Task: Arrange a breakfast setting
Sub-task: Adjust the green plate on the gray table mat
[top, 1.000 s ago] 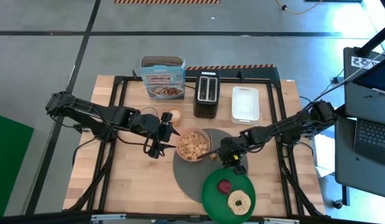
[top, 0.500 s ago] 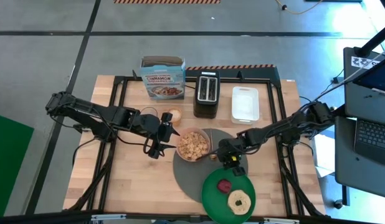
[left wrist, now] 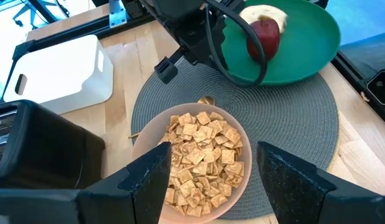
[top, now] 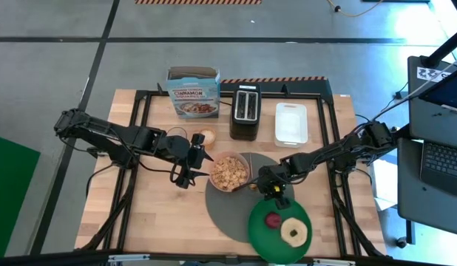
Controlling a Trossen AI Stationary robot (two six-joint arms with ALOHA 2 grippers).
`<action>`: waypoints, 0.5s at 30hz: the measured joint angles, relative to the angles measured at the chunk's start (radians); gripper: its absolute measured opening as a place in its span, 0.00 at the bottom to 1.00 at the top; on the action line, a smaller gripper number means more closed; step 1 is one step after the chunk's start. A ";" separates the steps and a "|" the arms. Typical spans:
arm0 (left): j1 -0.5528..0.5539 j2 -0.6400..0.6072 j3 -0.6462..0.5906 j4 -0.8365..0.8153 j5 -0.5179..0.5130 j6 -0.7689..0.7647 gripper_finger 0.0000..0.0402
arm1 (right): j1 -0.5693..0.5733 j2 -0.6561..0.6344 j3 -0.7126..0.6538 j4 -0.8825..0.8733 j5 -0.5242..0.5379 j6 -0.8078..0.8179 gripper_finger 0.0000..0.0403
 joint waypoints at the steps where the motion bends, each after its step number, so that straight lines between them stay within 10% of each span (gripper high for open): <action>1: 0.000 0.000 0.000 0.000 0.000 0.000 0.57 | 0.000 0.000 0.000 0.000 0.001 -0.002 0.01; 15: 0.000 0.000 0.000 0.000 0.000 0.000 0.57 | -0.012 0.000 0.000 0.011 0.077 0.037 0.00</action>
